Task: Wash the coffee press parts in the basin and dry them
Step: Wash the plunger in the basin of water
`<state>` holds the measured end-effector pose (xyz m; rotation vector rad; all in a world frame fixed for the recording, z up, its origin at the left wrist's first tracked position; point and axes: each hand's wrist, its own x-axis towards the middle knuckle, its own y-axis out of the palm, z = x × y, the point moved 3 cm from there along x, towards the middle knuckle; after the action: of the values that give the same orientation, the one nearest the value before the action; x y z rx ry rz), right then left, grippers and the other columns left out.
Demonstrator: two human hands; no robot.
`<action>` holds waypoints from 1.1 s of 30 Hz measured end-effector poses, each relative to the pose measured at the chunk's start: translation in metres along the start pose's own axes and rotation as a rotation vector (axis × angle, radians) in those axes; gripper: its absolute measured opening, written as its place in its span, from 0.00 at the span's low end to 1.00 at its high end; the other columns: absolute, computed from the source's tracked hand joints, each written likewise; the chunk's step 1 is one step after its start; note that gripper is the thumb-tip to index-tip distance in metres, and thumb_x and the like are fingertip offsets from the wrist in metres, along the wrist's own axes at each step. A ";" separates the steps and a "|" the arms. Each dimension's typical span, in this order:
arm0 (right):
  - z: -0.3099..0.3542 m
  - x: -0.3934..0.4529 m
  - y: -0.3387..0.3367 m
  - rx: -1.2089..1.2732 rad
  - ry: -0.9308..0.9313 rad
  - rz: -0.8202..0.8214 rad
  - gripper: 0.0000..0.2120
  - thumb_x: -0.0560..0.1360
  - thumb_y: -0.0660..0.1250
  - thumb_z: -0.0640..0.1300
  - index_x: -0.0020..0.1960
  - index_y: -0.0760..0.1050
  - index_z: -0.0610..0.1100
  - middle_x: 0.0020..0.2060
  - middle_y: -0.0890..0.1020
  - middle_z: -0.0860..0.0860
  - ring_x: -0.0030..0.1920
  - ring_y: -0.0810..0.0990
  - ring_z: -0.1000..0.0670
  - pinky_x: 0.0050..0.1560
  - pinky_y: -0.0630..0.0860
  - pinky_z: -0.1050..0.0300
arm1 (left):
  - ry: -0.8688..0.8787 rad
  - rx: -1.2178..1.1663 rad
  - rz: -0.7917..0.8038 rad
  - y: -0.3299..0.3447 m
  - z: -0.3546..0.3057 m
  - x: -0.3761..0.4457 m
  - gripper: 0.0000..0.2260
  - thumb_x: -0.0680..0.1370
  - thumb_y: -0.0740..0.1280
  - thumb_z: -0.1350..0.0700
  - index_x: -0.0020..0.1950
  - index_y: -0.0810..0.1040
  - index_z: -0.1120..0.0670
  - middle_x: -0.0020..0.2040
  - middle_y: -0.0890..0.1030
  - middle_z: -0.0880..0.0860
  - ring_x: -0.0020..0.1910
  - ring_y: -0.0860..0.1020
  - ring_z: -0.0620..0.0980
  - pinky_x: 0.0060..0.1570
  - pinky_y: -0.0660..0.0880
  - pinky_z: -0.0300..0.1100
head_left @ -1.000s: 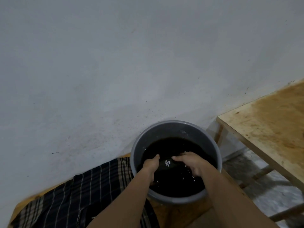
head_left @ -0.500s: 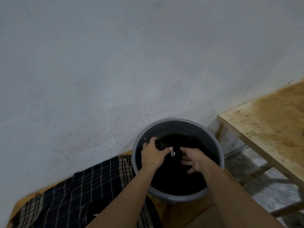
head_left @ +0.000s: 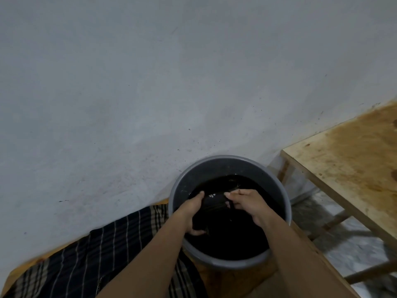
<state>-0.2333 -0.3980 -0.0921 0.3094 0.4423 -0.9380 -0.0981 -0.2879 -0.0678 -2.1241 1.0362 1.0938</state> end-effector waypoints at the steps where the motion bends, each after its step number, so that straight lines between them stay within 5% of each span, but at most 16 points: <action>1: -0.003 0.006 0.000 -0.043 0.025 -0.065 0.08 0.74 0.72 0.42 0.42 0.81 0.36 0.33 0.84 0.44 0.34 0.83 0.47 0.42 0.81 0.56 | -0.015 0.068 0.030 0.001 0.004 0.002 0.32 0.74 0.65 0.34 0.68 0.69 0.55 0.58 0.75 0.57 0.56 0.74 0.58 0.57 0.73 0.54; 5: -0.011 0.024 -0.001 -0.133 0.123 -0.281 0.13 0.76 0.69 0.46 0.41 0.76 0.36 0.29 0.82 0.43 0.28 0.81 0.47 0.40 0.81 0.53 | 0.076 -0.002 0.082 0.015 0.012 0.010 0.38 0.70 0.73 0.39 0.73 0.66 0.58 0.61 0.77 0.61 0.57 0.78 0.60 0.62 0.75 0.54; 7: -0.011 0.026 0.003 -0.109 0.133 -0.194 0.10 0.75 0.71 0.43 0.42 0.77 0.36 0.31 0.82 0.43 0.28 0.80 0.48 0.36 0.80 0.56 | 0.122 -0.069 0.008 0.018 0.011 0.013 0.34 0.73 0.69 0.41 0.72 0.67 0.58 0.60 0.78 0.62 0.55 0.79 0.60 0.59 0.77 0.54; 11: -0.010 0.017 0.003 -0.193 0.084 0.044 0.08 0.69 0.77 0.45 0.40 0.80 0.41 0.39 0.84 0.44 0.43 0.82 0.47 0.54 0.79 0.54 | 0.076 -0.151 -0.108 0.011 0.009 0.014 0.23 0.83 0.57 0.48 0.75 0.63 0.58 0.65 0.73 0.62 0.61 0.74 0.61 0.59 0.73 0.51; 17: -0.024 0.030 -0.005 -0.237 0.212 -0.238 0.21 0.74 0.71 0.54 0.54 0.78 0.36 0.45 0.83 0.41 0.45 0.83 0.41 0.47 0.83 0.47 | 0.003 -0.080 0.081 0.023 0.013 0.003 0.26 0.70 0.75 0.45 0.60 0.74 0.60 0.53 0.79 0.62 0.59 0.77 0.62 0.60 0.74 0.51; 20: -0.022 0.030 -0.004 -0.166 0.295 -0.120 0.18 0.76 0.68 0.50 0.59 0.74 0.38 0.50 0.82 0.41 0.42 0.83 0.45 0.37 0.80 0.55 | 0.089 -0.106 0.007 0.026 0.016 0.014 0.33 0.72 0.72 0.45 0.72 0.66 0.58 0.60 0.77 0.62 0.56 0.78 0.62 0.59 0.77 0.57; 23: -0.017 0.024 -0.004 -0.179 0.213 0.027 0.09 0.72 0.74 0.45 0.46 0.79 0.40 0.46 0.84 0.41 0.45 0.83 0.45 0.49 0.80 0.51 | 0.045 -0.148 -0.110 0.019 0.017 0.021 0.27 0.79 0.60 0.42 0.74 0.65 0.57 0.65 0.74 0.61 0.60 0.75 0.61 0.64 0.72 0.56; 25: -0.015 0.019 -0.003 -0.158 0.171 0.025 0.10 0.72 0.75 0.46 0.38 0.78 0.41 0.39 0.84 0.42 0.41 0.82 0.45 0.44 0.79 0.54 | -0.039 -0.124 -0.095 0.013 0.017 0.019 0.26 0.80 0.58 0.41 0.74 0.65 0.55 0.67 0.72 0.61 0.64 0.72 0.63 0.67 0.68 0.59; 27: -0.015 0.025 -0.005 -0.179 0.142 -0.100 0.14 0.75 0.71 0.49 0.38 0.77 0.41 0.36 0.82 0.43 0.37 0.81 0.46 0.39 0.77 0.56 | -0.086 -0.058 -0.021 0.012 0.015 0.010 0.31 0.77 0.65 0.41 0.74 0.63 0.56 0.71 0.68 0.61 0.69 0.67 0.63 0.69 0.64 0.60; 30: -0.019 0.029 -0.007 -0.211 0.182 -0.202 0.17 0.76 0.68 0.50 0.53 0.78 0.35 0.45 0.82 0.40 0.46 0.82 0.40 0.51 0.80 0.49 | -0.062 0.014 0.086 0.017 0.017 0.004 0.40 0.70 0.76 0.47 0.75 0.61 0.58 0.73 0.66 0.61 0.71 0.65 0.63 0.70 0.64 0.60; 33: -0.015 0.022 -0.007 -0.199 0.220 -0.160 0.12 0.76 0.70 0.42 0.55 0.76 0.35 0.43 0.80 0.41 0.42 0.80 0.43 0.39 0.78 0.55 | -0.036 0.010 0.075 0.020 0.020 0.009 0.37 0.70 0.76 0.47 0.72 0.65 0.58 0.63 0.74 0.61 0.64 0.72 0.60 0.67 0.70 0.57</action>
<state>-0.2318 -0.4108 -0.1161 0.1980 0.7668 -1.0107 -0.1194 -0.2882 -0.0885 -2.0647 1.1097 1.1550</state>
